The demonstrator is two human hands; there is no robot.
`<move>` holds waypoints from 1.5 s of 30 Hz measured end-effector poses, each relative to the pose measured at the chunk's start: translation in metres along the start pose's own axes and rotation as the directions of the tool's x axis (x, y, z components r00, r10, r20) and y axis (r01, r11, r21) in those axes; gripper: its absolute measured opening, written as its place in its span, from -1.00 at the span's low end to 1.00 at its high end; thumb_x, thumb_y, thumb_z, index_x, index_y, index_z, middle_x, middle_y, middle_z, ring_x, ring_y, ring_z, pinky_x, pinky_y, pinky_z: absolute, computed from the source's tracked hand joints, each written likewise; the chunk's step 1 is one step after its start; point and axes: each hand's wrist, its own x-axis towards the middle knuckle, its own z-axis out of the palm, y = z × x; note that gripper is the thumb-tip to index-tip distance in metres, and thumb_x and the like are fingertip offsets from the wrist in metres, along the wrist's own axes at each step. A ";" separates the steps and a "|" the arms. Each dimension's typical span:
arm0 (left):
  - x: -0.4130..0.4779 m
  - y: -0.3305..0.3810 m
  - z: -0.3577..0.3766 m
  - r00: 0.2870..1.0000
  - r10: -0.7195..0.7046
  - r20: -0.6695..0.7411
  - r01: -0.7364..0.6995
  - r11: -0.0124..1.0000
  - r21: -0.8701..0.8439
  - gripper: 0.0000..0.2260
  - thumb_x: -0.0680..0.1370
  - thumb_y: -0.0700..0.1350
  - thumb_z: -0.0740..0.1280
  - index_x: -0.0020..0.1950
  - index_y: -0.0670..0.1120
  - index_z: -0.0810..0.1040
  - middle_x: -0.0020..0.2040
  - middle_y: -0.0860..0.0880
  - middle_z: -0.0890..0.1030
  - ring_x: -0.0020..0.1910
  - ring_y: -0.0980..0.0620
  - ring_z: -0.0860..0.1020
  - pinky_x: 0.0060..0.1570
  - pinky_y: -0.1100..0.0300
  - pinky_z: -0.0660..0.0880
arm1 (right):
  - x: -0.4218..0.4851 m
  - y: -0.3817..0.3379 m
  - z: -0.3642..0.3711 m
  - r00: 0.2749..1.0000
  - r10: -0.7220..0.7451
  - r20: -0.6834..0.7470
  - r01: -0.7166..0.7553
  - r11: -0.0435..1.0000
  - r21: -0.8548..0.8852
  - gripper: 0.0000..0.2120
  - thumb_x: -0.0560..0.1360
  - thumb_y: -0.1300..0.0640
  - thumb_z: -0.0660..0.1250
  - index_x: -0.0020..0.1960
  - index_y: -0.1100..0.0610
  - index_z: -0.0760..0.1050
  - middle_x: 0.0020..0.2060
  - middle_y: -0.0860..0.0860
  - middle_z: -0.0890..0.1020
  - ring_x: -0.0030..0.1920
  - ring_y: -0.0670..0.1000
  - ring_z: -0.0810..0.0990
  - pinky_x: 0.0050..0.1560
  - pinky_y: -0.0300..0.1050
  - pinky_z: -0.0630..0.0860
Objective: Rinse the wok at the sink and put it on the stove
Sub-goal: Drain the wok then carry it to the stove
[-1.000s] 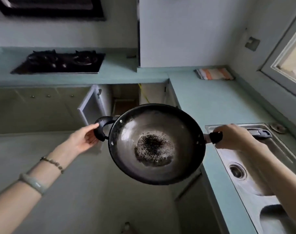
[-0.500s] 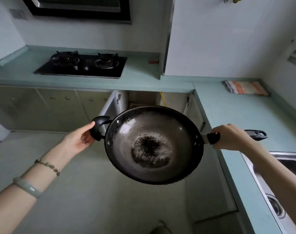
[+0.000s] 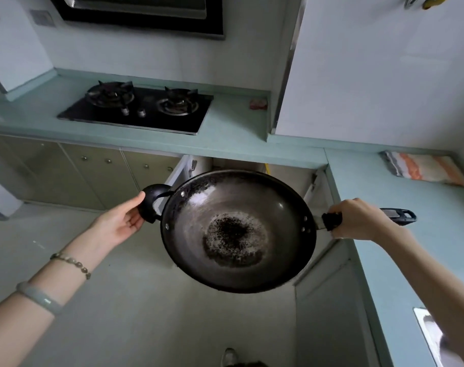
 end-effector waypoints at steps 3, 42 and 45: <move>0.022 0.010 0.018 1.000 0.011 -0.018 -0.011 1.000 -0.027 -0.92 0.55 -0.11 0.34 -0.10 -0.07 0.47 -0.48 0.06 0.63 -0.18 0.13 0.51 -0.21 0.24 0.44 | 0.037 0.009 -0.010 1.000 -0.025 -0.002 0.025 1.000 0.004 -0.85 0.25 0.06 0.38 -0.18 -0.05 0.54 -0.36 -0.09 0.51 -0.22 0.06 0.55 -0.42 -0.19 0.34; 0.442 0.220 0.193 0.993 -0.110 0.052 0.105 0.991 0.081 -0.89 0.52 -0.20 0.36 0.03 -0.12 0.52 0.00 -0.08 0.60 0.02 0.07 0.55 0.16 0.18 0.39 | 0.480 0.003 -0.077 0.987 0.070 0.143 -0.083 0.993 0.085 -0.77 0.24 0.10 0.34 -0.34 -0.18 0.33 -0.38 -0.13 0.49 -0.27 0.01 0.50 -0.46 -0.19 0.32; 0.470 0.227 0.216 0.994 -0.096 0.047 0.090 0.989 0.118 -0.91 0.53 -0.29 0.32 -0.04 -0.12 0.52 -0.01 -0.05 0.59 -0.03 0.09 0.54 0.19 0.18 0.37 | 0.507 0.013 -0.077 0.985 0.065 0.161 -0.083 0.991 0.109 -0.73 0.24 0.12 0.34 -0.36 -0.19 0.29 -0.38 -0.13 0.49 -0.31 -0.01 0.49 -0.47 -0.21 0.31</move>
